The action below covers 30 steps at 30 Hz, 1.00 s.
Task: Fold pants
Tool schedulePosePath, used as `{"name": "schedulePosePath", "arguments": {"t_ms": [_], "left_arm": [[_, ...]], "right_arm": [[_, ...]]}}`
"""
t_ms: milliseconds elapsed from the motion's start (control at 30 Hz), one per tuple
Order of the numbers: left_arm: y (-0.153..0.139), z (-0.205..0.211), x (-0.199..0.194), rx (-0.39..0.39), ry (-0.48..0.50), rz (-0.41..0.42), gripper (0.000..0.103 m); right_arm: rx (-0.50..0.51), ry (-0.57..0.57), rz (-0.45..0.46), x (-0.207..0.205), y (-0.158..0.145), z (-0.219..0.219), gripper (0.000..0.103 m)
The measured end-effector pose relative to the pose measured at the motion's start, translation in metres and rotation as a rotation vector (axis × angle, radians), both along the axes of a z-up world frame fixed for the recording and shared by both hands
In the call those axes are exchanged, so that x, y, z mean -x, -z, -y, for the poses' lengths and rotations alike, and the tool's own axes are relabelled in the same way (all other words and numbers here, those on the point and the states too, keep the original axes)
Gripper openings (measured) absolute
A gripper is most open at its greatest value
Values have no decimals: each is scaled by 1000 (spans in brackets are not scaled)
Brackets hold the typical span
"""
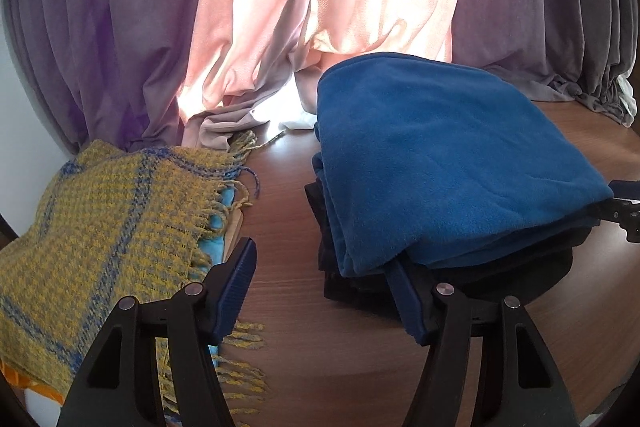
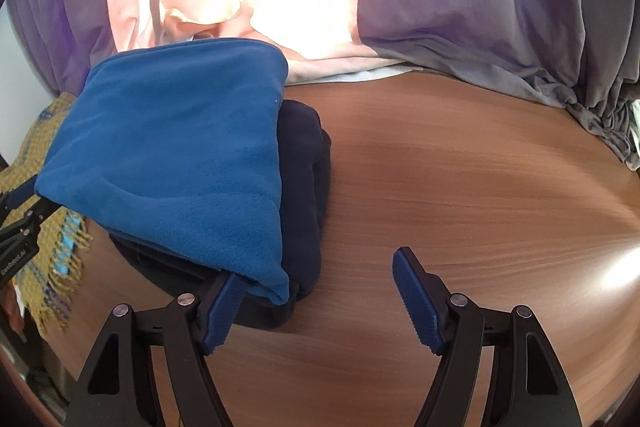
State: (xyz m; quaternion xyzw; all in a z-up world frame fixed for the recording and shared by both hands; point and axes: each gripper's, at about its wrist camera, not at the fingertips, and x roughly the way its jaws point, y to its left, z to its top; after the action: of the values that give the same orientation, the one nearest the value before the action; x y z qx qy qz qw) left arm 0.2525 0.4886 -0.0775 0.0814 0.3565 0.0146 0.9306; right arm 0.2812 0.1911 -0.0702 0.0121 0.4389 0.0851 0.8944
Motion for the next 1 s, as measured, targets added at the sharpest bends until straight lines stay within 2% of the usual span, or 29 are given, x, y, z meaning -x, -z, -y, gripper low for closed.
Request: {"name": "schedulePosePath", "arguments": {"t_ms": [233,400,500,533,600,733,867,1000], "left_arm": [[-8,11,21,-45,15,33,76],[-24,23,57,-12,33,65,77],[-43,38,84,5,35,118,82],[-49,44,93,9,35,133,87],[-61,57,112,21,38,167,89],[-80,84,146,44,44,219,95],[-92,108,178,46,22,273,101],[-97,125,200,71,15,279,102]], "right_arm": [[13,-61,17,14,-7,-8,73],[-41,-81,30,36,-20,1,73],[-56,-84,97,58,-34,9,73],[-62,-87,131,68,-41,14,73],[-69,-93,187,85,-51,20,74],[-83,-92,250,117,-68,37,82],[-105,-70,314,150,-80,61,86],[-71,-38,395,182,-90,78,90]]}}
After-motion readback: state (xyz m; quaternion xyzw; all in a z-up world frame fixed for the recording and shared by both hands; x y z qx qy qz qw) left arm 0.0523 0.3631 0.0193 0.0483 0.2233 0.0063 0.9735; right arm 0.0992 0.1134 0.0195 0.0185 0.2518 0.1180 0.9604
